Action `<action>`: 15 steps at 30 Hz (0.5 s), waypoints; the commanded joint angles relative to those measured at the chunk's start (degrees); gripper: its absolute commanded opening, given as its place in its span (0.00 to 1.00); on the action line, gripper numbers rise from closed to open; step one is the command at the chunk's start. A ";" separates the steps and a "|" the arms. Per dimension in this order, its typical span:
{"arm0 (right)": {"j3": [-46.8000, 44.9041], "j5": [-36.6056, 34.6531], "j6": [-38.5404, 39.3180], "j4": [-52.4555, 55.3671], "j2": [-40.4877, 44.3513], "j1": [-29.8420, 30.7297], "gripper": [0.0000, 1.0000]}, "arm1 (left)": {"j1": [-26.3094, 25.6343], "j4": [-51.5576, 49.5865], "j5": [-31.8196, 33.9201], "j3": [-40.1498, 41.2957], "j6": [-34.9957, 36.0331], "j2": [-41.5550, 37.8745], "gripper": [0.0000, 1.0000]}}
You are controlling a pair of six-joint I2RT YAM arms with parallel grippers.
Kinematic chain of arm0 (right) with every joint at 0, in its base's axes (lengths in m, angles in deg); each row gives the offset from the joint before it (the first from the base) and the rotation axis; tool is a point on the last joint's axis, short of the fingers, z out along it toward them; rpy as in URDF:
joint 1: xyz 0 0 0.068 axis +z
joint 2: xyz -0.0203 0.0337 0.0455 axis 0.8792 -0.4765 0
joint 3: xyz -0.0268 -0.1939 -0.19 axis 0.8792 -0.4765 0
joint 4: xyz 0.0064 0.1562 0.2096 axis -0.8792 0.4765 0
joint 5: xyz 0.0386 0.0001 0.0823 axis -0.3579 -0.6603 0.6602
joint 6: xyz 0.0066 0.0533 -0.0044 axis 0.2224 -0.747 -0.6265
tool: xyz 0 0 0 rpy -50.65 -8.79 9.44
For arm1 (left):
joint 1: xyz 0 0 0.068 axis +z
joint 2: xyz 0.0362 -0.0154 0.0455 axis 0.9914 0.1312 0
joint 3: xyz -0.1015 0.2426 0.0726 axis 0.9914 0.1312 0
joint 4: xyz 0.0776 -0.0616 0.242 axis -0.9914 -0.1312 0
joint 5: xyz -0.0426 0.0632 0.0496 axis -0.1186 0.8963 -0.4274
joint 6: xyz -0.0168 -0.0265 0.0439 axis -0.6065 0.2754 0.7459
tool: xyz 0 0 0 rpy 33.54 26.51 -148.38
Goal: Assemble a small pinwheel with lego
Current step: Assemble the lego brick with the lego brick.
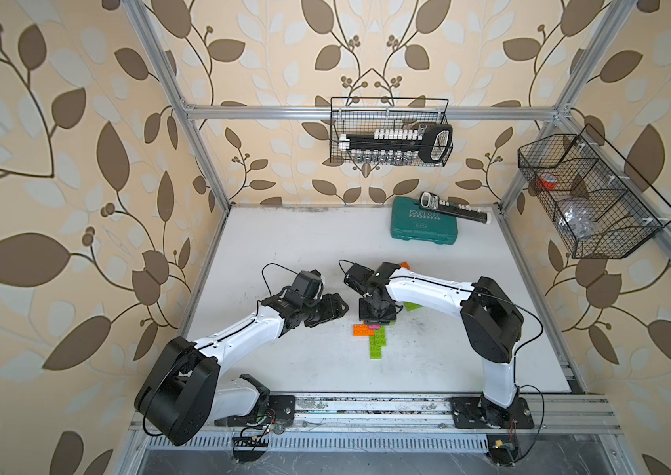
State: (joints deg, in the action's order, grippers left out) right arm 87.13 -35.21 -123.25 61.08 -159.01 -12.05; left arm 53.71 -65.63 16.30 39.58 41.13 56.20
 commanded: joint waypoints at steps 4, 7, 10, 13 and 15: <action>-4.26 -0.86 -1.99 -1.60 -0.44 -0.23 0.00 | 0.72 1.24 -1.58 0.06 0.17 -0.18 0.75; -4.55 -1.27 -1.90 -1.50 -0.59 -0.25 0.00 | 0.72 1.28 -1.77 0.08 0.12 -0.01 0.75; -5.65 -1.08 -2.08 -2.23 -0.46 -0.21 0.00 | 0.76 1.45 -1.84 0.11 0.00 0.17 0.75; -6.25 -0.86 -1.99 -2.74 -0.49 -0.23 0.00 | 0.74 1.45 -1.84 0.07 -0.08 0.24 0.75; -6.77 0.16 -1.67 -3.95 -0.33 -0.19 0.00 | 0.75 1.43 -1.94 -0.13 -0.01 0.35 0.75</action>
State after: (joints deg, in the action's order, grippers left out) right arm 83.94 -35.19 -124.47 57.80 -157.00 -12.15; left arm 53.71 -65.37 15.25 39.58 41.13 56.26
